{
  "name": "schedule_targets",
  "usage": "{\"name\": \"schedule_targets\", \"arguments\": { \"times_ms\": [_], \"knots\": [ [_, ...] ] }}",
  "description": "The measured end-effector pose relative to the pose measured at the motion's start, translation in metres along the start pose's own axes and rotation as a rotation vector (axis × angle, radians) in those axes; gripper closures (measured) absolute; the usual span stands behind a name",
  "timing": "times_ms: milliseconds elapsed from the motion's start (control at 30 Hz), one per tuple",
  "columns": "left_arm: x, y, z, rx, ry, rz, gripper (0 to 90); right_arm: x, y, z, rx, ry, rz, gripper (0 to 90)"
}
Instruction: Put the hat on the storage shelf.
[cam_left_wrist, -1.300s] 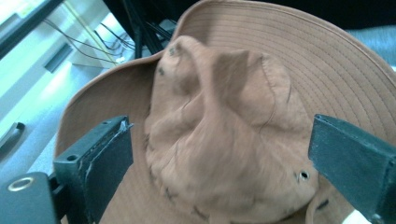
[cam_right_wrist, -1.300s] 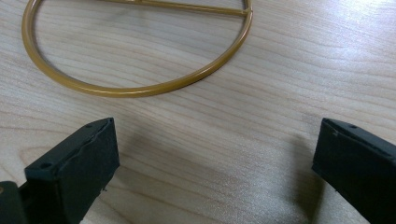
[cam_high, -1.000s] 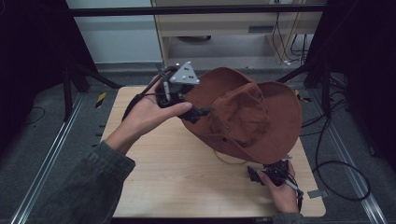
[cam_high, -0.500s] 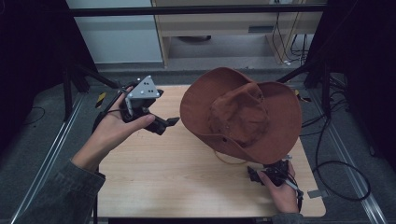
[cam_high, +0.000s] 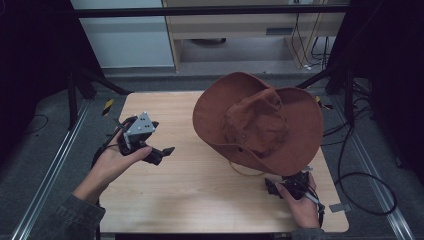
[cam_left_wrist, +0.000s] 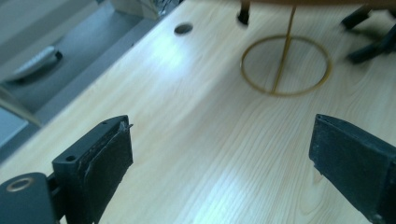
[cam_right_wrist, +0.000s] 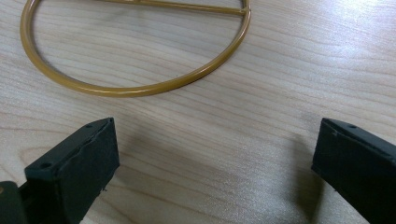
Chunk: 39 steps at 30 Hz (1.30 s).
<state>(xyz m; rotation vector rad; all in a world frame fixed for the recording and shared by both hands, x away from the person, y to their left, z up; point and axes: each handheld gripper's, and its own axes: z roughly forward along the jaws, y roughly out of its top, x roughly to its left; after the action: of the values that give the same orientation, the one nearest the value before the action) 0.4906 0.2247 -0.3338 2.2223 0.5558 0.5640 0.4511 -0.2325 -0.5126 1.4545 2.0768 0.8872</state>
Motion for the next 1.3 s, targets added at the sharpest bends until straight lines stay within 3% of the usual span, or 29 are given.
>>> {"name": "schedule_targets", "arguments": {
  "times_ms": [33,167,200,400,533,567,633,700,867,1000,1100,1167,1300],
  "knots": [
    [0.0,0.0,0.0,0.0,0.0,0.0,5.4,0.0,0.0,0.0,0.0,0.0,0.0,0.5],
    [0.003,-0.037,0.018,0.042,0.021,-0.042,5.5,0.0,0.0,0.0,0.0,0.0,0.001,0.5],
    [0.003,-0.037,0.018,0.042,0.021,-0.042,5.5,0.0,0.0,0.0,0.0,0.002,0.0,0.5],
    [0.006,-0.08,0.036,0.075,0.042,-0.104,5.6,0.0,0.0,0.0,0.0,0.002,0.001,0.5],
    [0.008,-0.098,0.041,0.082,0.028,-0.145,5.9,0.0,0.0,0.0,0.0,0.002,0.001,0.5],
    [0.009,-0.109,0.042,0.091,0.033,-0.161,5.9,0.0,0.0,0.0,0.0,0.002,0.002,0.5],
    [0.01,-0.113,0.043,0.094,0.034,-0.171,6.0,0.0,0.0,0.0,-0.001,0.002,0.001,0.5],
    [0.013,-0.129,0.042,0.098,0.048,-0.205,6.2,0.0,0.0,0.0,0.0,-0.004,0.0,0.5],
    [0.018,-0.148,0.044,0.134,0.078,-0.246,6.6,0.0,0.0,0.0,0.0,-0.005,0.002,0.5],
    [0.022,-0.16,0.047,0.16,0.092,-0.253,6.6,0.0,0.0,0.0,0.0,-0.004,0.004,0.5],
    [0.022,-0.165,0.048,0.169,0.097,-0.254,6.6,0.0,0.0,0.0,0.0,-0.004,0.004,0.5],
    [0.023,-0.172,0.049,0.16,0.082,-0.286,6.5,0.0,0.0,0.0,0.0,-0.004,0.004,0.5],
    [0.024,-0.176,0.049,0.162,0.091,-0.289,6.4,0.0,0.0,-0.001,-0.001,-0.01,-0.005,0.5]
  ]
}}
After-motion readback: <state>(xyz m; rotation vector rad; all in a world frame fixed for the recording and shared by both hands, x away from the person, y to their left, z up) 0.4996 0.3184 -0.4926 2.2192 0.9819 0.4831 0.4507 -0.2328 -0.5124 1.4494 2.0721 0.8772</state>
